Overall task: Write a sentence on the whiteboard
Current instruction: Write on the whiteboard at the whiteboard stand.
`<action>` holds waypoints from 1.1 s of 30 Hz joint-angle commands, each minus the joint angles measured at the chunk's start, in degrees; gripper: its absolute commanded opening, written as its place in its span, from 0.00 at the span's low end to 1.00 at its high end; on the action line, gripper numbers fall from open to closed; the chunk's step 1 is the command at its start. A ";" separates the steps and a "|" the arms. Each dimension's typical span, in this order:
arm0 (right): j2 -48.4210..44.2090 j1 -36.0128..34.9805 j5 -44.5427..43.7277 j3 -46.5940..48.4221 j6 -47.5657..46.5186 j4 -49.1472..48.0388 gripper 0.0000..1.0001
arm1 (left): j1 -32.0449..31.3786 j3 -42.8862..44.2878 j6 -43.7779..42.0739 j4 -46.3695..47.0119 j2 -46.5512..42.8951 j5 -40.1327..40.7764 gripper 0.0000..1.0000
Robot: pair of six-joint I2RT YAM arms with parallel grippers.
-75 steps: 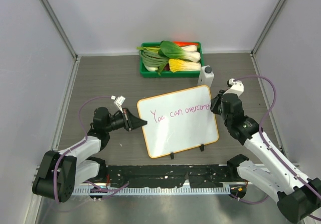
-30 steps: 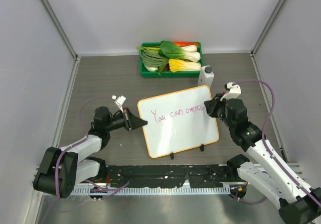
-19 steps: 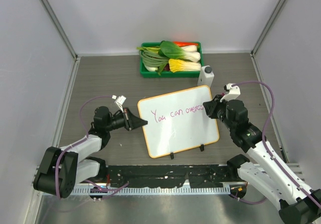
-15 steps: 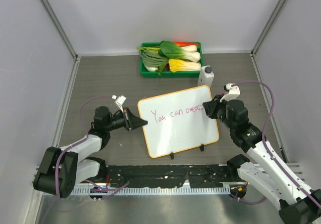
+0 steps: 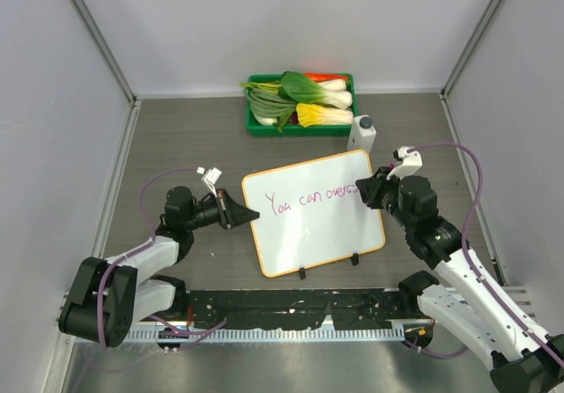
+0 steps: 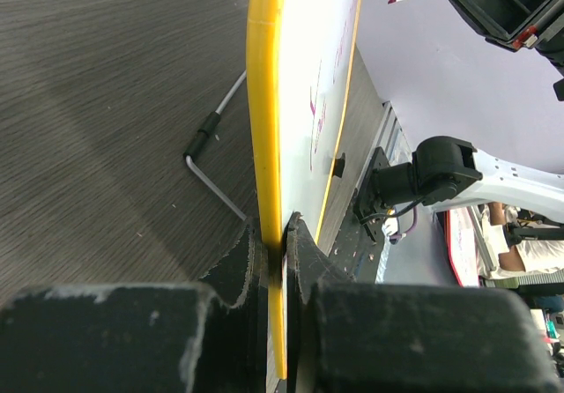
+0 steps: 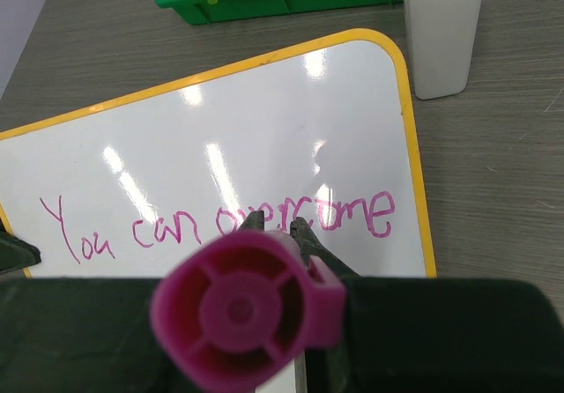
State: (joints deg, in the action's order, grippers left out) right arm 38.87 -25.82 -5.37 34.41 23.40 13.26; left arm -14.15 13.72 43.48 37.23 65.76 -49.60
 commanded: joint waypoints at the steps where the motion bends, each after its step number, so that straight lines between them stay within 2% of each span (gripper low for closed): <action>1: -0.73 -0.28 0.18 0.65 -0.99 -2.62 0.01 | 0.00 0.35 -4.90 -1.37 0.95 3.02 0.00; 14: -0.73 -0.37 0.53 1.01 -0.81 -2.53 0.01 | 0.00 0.44 -4.90 -1.29 0.95 2.85 0.00; 24: 2.70 -1.77 0.71 4.61 -0.02 -3.67 0.01 | 0.00 0.44 -4.81 -1.29 0.95 2.85 0.00; 28: 4.89 -6.24 -3.22 5.93 0.07 -5.26 0.01 | 0.00 0.44 -4.81 -1.29 1.04 2.76 0.00; 33: 7.88 -18.10 -12.12 7.51 -0.63 -7.18 0.01 | 0.00 0.52 -4.81 -1.29 1.04 2.67 0.00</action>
State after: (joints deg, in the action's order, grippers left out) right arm 45.30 -37.06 -10.13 38.57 23.22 10.81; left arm -14.15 13.72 43.51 37.45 65.95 -49.74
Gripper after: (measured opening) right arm 0.197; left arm 0.072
